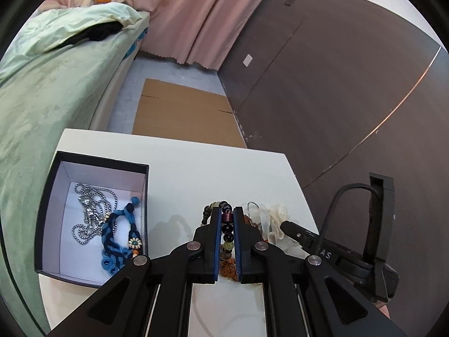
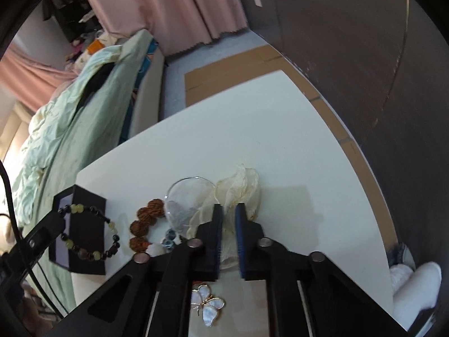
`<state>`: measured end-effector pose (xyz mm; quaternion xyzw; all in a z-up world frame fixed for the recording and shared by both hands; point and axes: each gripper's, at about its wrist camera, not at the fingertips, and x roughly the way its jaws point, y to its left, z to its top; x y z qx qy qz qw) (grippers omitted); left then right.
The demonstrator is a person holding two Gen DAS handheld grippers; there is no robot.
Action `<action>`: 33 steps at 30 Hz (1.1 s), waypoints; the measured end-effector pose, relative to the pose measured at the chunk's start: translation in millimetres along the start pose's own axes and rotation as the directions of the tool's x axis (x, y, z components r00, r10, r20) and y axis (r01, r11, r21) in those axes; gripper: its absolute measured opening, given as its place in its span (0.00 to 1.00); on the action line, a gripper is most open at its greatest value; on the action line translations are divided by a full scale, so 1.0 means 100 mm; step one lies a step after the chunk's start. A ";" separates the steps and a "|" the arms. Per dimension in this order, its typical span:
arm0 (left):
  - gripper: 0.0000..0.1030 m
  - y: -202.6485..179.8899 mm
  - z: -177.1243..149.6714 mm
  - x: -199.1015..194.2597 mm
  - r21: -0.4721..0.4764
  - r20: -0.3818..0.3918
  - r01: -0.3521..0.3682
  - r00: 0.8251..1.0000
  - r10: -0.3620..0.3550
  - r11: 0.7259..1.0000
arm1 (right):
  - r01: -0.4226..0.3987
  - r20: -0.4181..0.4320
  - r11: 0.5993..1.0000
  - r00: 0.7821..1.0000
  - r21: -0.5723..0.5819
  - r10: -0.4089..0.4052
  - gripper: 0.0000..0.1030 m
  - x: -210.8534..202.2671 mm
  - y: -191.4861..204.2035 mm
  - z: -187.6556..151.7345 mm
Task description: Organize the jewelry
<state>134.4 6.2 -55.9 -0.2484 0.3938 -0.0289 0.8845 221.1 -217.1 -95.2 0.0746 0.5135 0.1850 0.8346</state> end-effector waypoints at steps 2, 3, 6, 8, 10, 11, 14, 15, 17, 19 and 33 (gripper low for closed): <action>0.08 0.00 -0.01 -0.04 0.000 0.006 0.000 1.000 0.000 1.000 | -0.032 0.001 0.999 0.999 0.003 0.032 0.05 -0.03 0.00 -0.02; 0.08 0.00 -0.02 -0.05 0.001 0.008 -0.001 1.000 0.001 1.000 | -0.052 0.004 0.999 0.999 0.009 0.052 0.05 -0.05 0.00 -0.03; 0.08 -0.02 -0.03 -0.11 0.004 0.017 -0.004 1.000 0.004 1.000 | -0.134 0.030 0.990 0.991 0.039 0.132 0.04 -0.15 -0.03 -0.03; 0.08 -0.02 -0.03 -0.17 0.007 0.030 -0.003 1.000 0.003 1.000 | -0.189 0.066 0.980 0.981 0.057 0.185 0.04 -0.26 -0.06 -0.03; 0.08 0.00 -0.02 -0.23 0.002 0.044 -0.001 0.999 0.001 1.000 | -0.216 0.083 0.974 0.974 0.061 0.211 0.04 -0.32 -0.06 -0.03; 0.08 0.01 -0.01 -0.28 -0.001 0.054 0.001 0.999 0.000 1.000 | -0.220 0.089 0.974 0.973 0.060 0.215 0.04 -0.33 -0.05 -0.03; 0.08 0.05 0.02 -0.40 -0.008 0.080 0.004 0.997 -0.004 1.000 | -0.233 0.107 0.971 0.968 0.058 0.226 0.04 -0.39 -0.04 -0.05; 0.08 0.06 0.03 -0.42 -0.010 0.086 0.006 0.996 -0.005 1.000 | -0.234 0.115 0.971 0.967 0.053 0.227 0.04 -0.40 -0.03 -0.05; 0.08 0.09 0.05 -0.49 -0.017 0.101 0.010 0.995 -0.009 1.000 | -0.225 0.125 0.974 0.968 0.039 0.218 0.04 -0.45 0.02 -0.06; 0.08 0.13 0.07 -0.55 -0.024 0.112 0.015 0.994 -0.013 1.000 | -0.239 0.133 0.970 0.964 0.051 0.230 0.04 -0.47 0.02 -0.06; 0.08 0.44 0.20 -0.87 -0.071 0.183 0.005 0.983 0.008 0.997 | -0.419 0.286 0.906 0.861 -0.067 0.420 0.04 -0.95 0.55 -0.04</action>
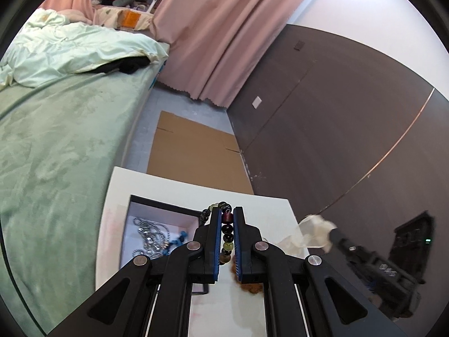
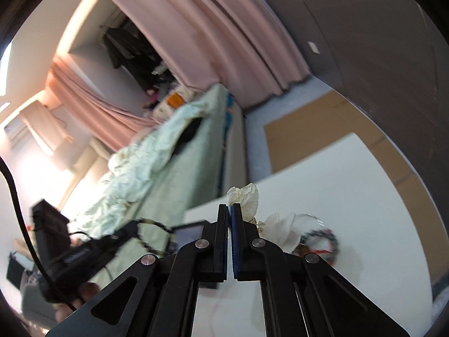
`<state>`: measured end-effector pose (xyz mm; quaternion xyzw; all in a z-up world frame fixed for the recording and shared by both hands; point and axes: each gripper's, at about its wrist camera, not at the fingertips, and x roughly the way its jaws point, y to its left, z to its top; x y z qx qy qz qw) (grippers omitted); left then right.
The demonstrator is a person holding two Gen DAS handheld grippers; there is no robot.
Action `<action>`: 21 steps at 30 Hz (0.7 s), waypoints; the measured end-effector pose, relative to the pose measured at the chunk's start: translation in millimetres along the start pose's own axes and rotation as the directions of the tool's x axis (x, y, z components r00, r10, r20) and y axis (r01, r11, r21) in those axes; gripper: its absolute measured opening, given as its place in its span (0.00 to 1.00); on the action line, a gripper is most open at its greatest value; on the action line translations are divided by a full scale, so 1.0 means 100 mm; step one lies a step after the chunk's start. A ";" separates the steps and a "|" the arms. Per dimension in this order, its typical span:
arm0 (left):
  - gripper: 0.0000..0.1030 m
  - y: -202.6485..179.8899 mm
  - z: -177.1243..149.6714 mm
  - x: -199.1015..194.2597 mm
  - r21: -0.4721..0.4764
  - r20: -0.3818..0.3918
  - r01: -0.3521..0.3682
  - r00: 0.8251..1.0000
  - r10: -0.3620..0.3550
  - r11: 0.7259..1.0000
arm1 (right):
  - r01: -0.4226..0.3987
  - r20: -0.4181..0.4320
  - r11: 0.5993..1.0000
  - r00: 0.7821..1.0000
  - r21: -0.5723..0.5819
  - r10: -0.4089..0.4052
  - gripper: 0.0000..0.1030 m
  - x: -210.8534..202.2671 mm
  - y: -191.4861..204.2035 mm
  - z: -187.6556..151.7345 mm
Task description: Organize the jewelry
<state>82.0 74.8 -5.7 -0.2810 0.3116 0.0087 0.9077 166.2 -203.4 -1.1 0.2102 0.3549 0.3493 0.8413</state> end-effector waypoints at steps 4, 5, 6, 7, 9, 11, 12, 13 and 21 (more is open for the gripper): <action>0.08 0.11 0.01 0.02 -0.023 -0.002 0.001 1.000 -0.001 1.000 | -0.064 0.029 0.998 0.998 -0.027 0.064 0.04 0.02 0.20 0.00; 0.08 0.14 0.02 0.03 -0.031 -0.006 -0.001 1.000 0.001 1.000 | -0.075 0.030 0.997 0.997 -0.030 0.075 0.04 0.03 0.23 -0.01; 0.08 0.17 0.02 0.04 -0.038 -0.009 -0.002 1.000 0.002 0.999 | -0.087 0.029 0.996 0.996 -0.033 0.088 0.04 0.06 0.26 -0.01; 0.08 0.20 0.03 0.04 -0.044 -0.007 -0.001 1.000 0.001 0.999 | -0.097 0.027 0.995 0.995 -0.035 0.098 0.04 0.10 0.29 -0.02; 0.09 0.24 0.05 0.05 -0.057 -0.011 -0.009 1.000 0.009 0.998 | -0.109 0.021 0.993 0.994 -0.036 0.110 0.04 0.14 0.33 -0.04; 0.14 0.30 0.08 0.08 -0.078 -0.038 -0.005 0.999 0.002 0.997 | -0.130 0.013 0.991 0.991 -0.037 0.131 0.04 0.22 0.38 -0.05; 0.25 0.32 0.08 0.10 -0.086 -0.045 -0.010 0.999 0.006 0.996 | -0.136 0.009 0.990 0.991 -0.038 0.136 0.04 0.24 0.40 -0.06; 0.39 0.37 0.08 0.11 -0.100 -0.050 -0.024 0.999 0.020 0.995 | -0.149 0.000 0.988 0.989 -0.041 0.149 0.04 0.28 0.43 -0.07; 0.58 0.61 0.19 -0.02 -0.144 0.004 -0.075 0.997 0.076 0.987 | -0.224 -0.061 0.973 0.973 -0.051 0.221 0.04 0.53 0.59 -0.20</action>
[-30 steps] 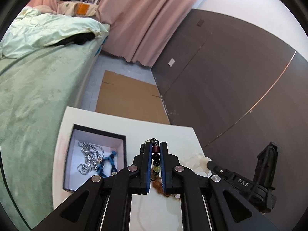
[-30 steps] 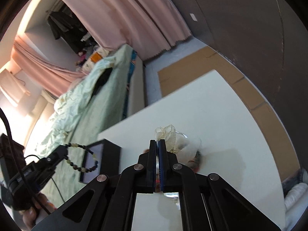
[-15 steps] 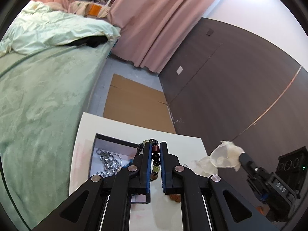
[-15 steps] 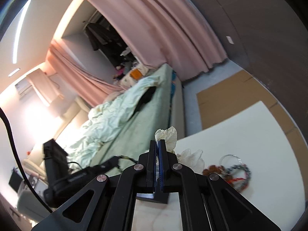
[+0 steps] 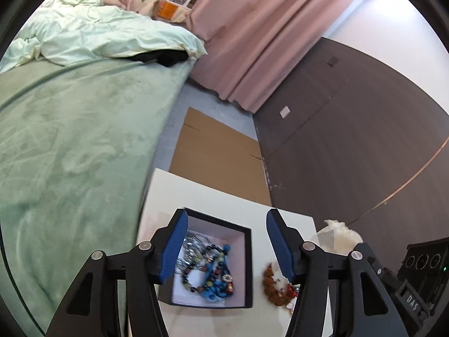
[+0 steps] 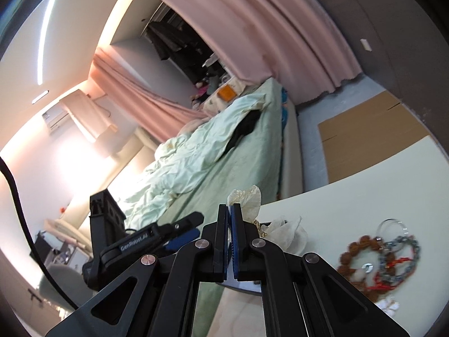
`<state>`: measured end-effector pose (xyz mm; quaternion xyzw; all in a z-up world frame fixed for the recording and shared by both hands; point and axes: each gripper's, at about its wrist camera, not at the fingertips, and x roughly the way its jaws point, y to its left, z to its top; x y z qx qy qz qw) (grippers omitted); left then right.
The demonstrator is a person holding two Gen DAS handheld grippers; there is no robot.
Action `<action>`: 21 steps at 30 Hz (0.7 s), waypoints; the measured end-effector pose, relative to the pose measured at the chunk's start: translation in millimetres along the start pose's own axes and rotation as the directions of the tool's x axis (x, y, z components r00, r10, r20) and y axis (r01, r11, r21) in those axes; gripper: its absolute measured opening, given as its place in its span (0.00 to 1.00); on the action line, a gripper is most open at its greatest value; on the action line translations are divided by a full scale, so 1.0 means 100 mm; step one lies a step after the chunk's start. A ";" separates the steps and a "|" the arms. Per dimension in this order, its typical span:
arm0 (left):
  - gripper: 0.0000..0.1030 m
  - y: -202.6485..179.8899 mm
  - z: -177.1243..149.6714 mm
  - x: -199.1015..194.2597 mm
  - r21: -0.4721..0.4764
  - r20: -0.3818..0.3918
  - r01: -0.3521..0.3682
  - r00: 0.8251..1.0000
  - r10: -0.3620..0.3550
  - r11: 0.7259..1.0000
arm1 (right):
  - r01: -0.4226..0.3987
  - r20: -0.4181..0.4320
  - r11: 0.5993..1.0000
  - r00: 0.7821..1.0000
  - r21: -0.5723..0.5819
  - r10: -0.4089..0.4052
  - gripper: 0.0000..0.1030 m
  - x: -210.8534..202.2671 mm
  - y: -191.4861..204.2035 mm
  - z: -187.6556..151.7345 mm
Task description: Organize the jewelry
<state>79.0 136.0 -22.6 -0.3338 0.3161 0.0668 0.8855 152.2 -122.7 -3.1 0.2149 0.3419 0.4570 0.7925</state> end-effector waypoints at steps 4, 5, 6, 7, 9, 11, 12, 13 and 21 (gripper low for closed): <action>0.58 0.14 0.08 -0.03 -0.040 0.009 -0.012 1.000 0.012 0.999 | -0.040 -0.033 0.999 0.999 0.007 0.040 0.04 0.19 0.04 -0.06; 0.58 0.18 0.10 -0.04 -0.048 0.016 -0.015 1.000 0.016 0.999 | -0.056 -0.040 0.998 0.998 0.015 0.057 0.04 0.23 0.04 -0.08; 0.58 0.20 0.11 -0.05 -0.052 0.021 -0.018 1.000 0.019 0.998 | -0.073 -0.047 0.997 0.996 0.027 0.074 0.04 0.25 0.01 -0.10; 0.58 0.23 0.13 -0.07 -0.057 0.027 -0.022 0.999 0.024 0.998 | -0.095 -0.064 0.994 0.993 0.048 0.098 0.04 0.33 0.01 -0.12; 0.58 0.26 0.15 -0.08 -0.063 0.033 -0.027 0.999 0.029 0.998 | -0.097 -0.112 0.993 0.988 0.074 0.105 0.06 0.49 -0.01 -0.16; 0.58 0.29 0.16 -0.07 -0.070 0.034 -0.029 0.999 0.031 0.997 | -0.036 -0.197 0.996 0.979 0.086 0.053 0.25 0.67 -0.06 -0.22; 0.58 0.30 0.17 -0.07 -0.070 0.033 -0.029 0.999 0.031 0.997 | -0.014 -0.211 0.996 0.977 0.092 0.033 0.48 0.70 -0.09 -0.23; 0.58 0.30 0.17 -0.06 -0.070 0.031 -0.030 0.999 0.033 0.997 | 0.003 -0.206 0.995 0.978 0.104 0.019 0.54 0.69 -0.13 -0.24; 0.58 0.17 0.11 0.03 -0.046 0.004 -0.012 1.000 0.012 0.999 | 0.061 -0.122 0.992 0.991 0.109 -0.048 0.55 0.28 -0.25 -0.12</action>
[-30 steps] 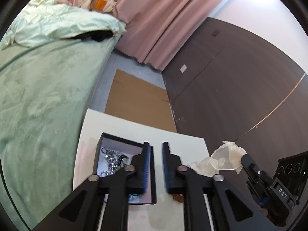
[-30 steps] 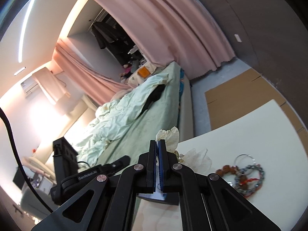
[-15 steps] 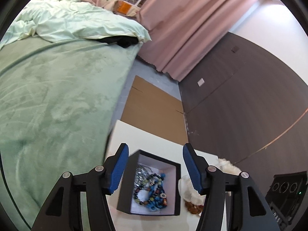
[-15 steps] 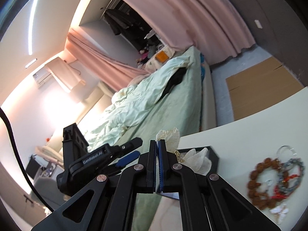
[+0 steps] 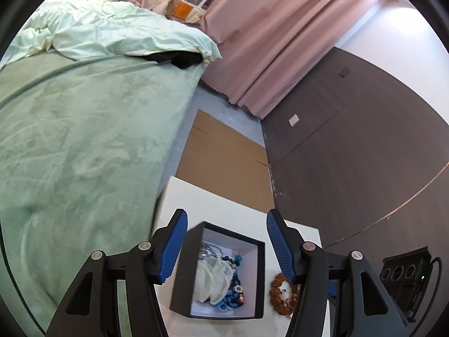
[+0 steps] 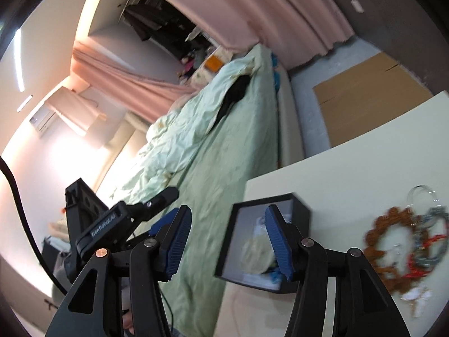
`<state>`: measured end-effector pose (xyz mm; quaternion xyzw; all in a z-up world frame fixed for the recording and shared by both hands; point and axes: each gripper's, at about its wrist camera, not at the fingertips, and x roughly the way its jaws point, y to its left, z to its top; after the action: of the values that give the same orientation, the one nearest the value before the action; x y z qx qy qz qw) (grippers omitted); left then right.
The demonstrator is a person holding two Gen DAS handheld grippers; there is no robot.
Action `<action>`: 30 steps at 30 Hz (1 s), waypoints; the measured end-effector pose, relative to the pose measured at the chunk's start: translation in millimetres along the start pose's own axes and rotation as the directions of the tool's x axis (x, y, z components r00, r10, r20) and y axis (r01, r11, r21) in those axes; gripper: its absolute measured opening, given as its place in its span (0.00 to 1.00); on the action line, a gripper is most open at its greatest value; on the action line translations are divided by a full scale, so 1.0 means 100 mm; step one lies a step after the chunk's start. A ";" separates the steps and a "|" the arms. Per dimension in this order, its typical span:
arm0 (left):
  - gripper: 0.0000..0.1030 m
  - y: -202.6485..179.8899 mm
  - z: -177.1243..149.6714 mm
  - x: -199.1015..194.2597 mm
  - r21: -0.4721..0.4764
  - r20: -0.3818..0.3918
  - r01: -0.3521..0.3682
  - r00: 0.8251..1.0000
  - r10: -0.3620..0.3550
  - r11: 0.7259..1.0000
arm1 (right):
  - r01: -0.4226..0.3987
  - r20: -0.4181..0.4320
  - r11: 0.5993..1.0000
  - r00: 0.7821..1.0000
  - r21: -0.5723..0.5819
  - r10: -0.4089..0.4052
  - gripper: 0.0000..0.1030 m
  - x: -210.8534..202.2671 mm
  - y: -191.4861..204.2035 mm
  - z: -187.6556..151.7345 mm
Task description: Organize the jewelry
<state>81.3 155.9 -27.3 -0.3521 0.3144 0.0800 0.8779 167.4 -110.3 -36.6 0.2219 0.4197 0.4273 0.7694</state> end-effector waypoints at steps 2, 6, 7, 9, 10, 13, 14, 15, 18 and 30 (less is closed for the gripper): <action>0.58 -0.06 -0.04 0.02 0.013 -0.009 0.005 1.000 -0.005 1.000 | 0.037 0.012 0.999 0.999 0.001 -0.037 0.57 -0.14 -0.05 0.01; 0.58 -0.20 -0.14 0.03 0.044 -0.020 0.013 1.000 -0.012 0.999 | 0.118 0.036 0.993 0.992 -0.014 -0.118 0.82 -0.38 -0.11 0.05; 0.58 -0.23 -0.16 0.03 0.052 -0.022 0.015 1.000 -0.014 0.999 | 0.126 0.044 0.992 0.991 -0.010 -0.126 0.82 -0.48 -0.14 0.05; 0.58 -0.29 -0.21 0.03 0.063 -0.027 0.019 0.999 -0.017 0.998 | 0.124 0.046 0.992 0.991 0.005 -0.124 0.82 -0.57 -0.19 0.08; 0.58 -0.33 -0.24 0.04 0.069 -0.031 0.021 0.999 -0.019 0.997 | 0.128 0.050 0.992 0.990 0.012 -0.129 0.83 -0.63 -0.22 0.08; 0.58 -0.43 -0.32 0.06 0.090 -0.045 0.033 0.999 -0.029 0.995 | 0.160 0.052 0.987 0.986 0.023 -0.161 0.91 -0.78 -0.30 0.08; 0.58 -0.48 -0.36 0.06 0.101 -0.050 0.036 0.998 -0.031 0.994 | 0.164 0.048 0.986 0.985 0.029 -0.165 0.91 -0.84 -0.33 0.07; 0.62 -0.51 -0.39 0.07 0.109 -0.055 0.039 0.998 -0.034 0.993 | 0.166 0.042 0.986 0.985 0.033 -0.167 0.91 -0.85 -0.34 0.07; 0.77 -0.64 -0.50 0.07 0.145 -0.058 0.057 0.997 -0.049 0.988 | 0.179 -0.001 0.982 0.984 0.061 -0.179 0.91 -0.94 -0.44 0.03; 0.79 -1.11 -0.94 0.21 0.283 -0.117 0.107 0.990 -0.077 0.953 | 0.302 -0.071 0.938 0.953 0.172 -0.294 0.91 -1.23 -0.87 -0.15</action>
<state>91.4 9.6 -29.2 -0.2381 0.3512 -0.0263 0.9051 161.7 -261.3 -49.8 0.2150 0.5022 0.2707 0.7926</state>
